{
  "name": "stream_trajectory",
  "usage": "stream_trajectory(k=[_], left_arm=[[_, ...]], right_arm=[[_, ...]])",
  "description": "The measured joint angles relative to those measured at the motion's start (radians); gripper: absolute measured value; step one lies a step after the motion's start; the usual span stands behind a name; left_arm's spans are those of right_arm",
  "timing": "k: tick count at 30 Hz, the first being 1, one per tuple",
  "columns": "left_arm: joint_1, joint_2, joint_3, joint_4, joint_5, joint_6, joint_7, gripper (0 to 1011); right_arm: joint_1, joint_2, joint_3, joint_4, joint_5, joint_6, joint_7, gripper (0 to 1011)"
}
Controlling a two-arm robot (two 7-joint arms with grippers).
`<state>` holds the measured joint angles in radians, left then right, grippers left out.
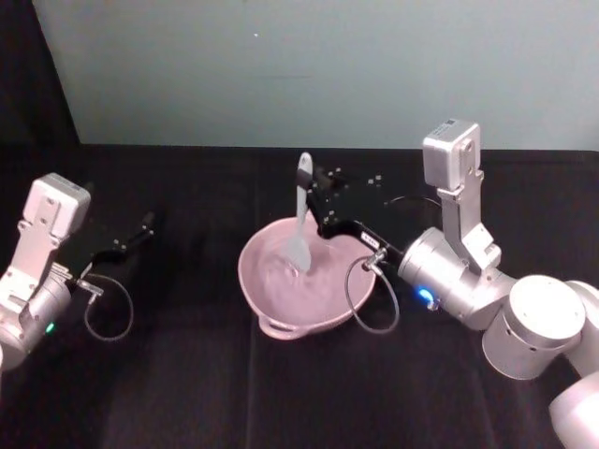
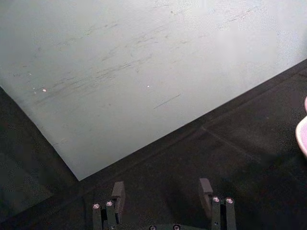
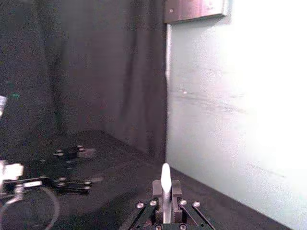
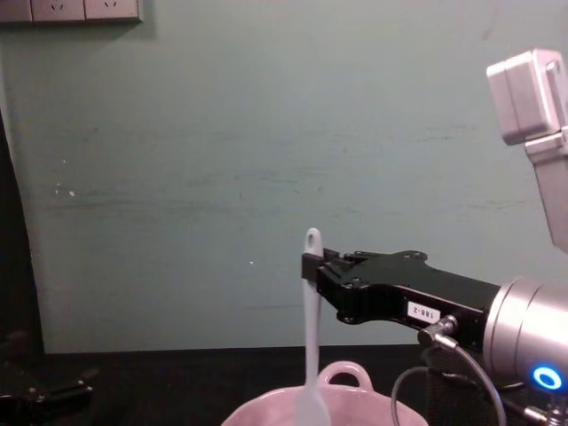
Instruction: Use the one hand to pick up the spoon and stir the clear water in the bowl.
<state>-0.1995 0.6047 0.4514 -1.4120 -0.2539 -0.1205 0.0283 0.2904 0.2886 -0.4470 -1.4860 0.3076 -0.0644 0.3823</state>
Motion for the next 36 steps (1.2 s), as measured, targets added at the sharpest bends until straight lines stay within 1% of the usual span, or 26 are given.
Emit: stream_trajectory(k=[1,4,5,8,14,16,17,20,21,23,24,27,28,30,33,35,36], left_arm=[[0.000,0.000,0.000,0.000,0.000,0.000,0.000,1011],[0.000,0.000,0.000,0.000,0.000,0.000,0.000,1011],[0.000,0.000,0.000,0.000,0.000,0.000,0.000,1011],[0.000,0.000,0.000,0.000,0.000,0.000,0.000,1011],[0.000,0.000,0.000,0.000,0.000,0.000,0.000,1011],[0.000,0.000,0.000,0.000,0.000,0.000,0.000,1011],[0.000,0.000,0.000,0.000,0.000,0.000,0.000,1011],[0.000,0.000,0.000,0.000,0.000,0.000,0.000,1011],[0.000,0.000,0.000,0.000,0.000,0.000,0.000,1011],[0.000,0.000,0.000,0.000,0.000,0.000,0.000,1011],[0.000,0.000,0.000,0.000,0.000,0.000,0.000,1011],[0.000,0.000,0.000,0.000,0.000,0.000,0.000,1011],[0.000,0.000,0.000,0.000,0.000,0.000,0.000,1011],[0.000,0.000,0.000,0.000,0.000,0.000,0.000,1011],[0.000,0.000,0.000,0.000,0.000,0.000,0.000,1011],[0.000,0.000,0.000,0.000,0.000,0.000,0.000,1011],[0.000,0.000,0.000,0.000,0.000,0.000,0.000,1011]], right_arm=[[0.002,-0.006,0.004,0.009,-0.017,-0.009,-0.014,106],[0.003,-0.012,0.012,0.019,-0.042,-0.016,-0.034,106],[0.003,-0.012,0.012,0.019,-0.042,-0.016,-0.034,106],[0.000,-0.013,0.025,0.018,-0.062,-0.017,-0.043,106],[-0.015,-0.010,0.051,-0.009,-0.058,-0.001,-0.039,106],[-0.022,-0.005,0.062,-0.033,-0.044,0.021,-0.029,106],[-0.028,0.002,0.067,-0.058,-0.033,0.043,-0.022,106],[-0.035,0.016,0.076,-0.096,-0.014,0.078,-0.010,106],[-0.039,0.025,0.085,-0.124,0.006,0.111,-0.003,106],[-0.043,0.035,0.094,-0.154,0.028,0.146,0.002,106],[-0.044,0.045,0.106,-0.180,0.054,0.181,0.004,106],[-0.045,0.061,0.130,-0.218,0.092,0.230,0.005,106],[-0.045,0.071,0.142,-0.238,0.106,0.246,0.004,106],[-0.045,0.081,0.158,-0.256,0.125,0.263,0.001,106],[-0.043,0.102,0.205,-0.286,0.175,0.293,-0.007,106],[-0.041,0.109,0.228,-0.292,0.198,0.306,-0.012,106],[-0.040,0.115,0.250,-0.295,0.220,0.316,-0.019,106]])
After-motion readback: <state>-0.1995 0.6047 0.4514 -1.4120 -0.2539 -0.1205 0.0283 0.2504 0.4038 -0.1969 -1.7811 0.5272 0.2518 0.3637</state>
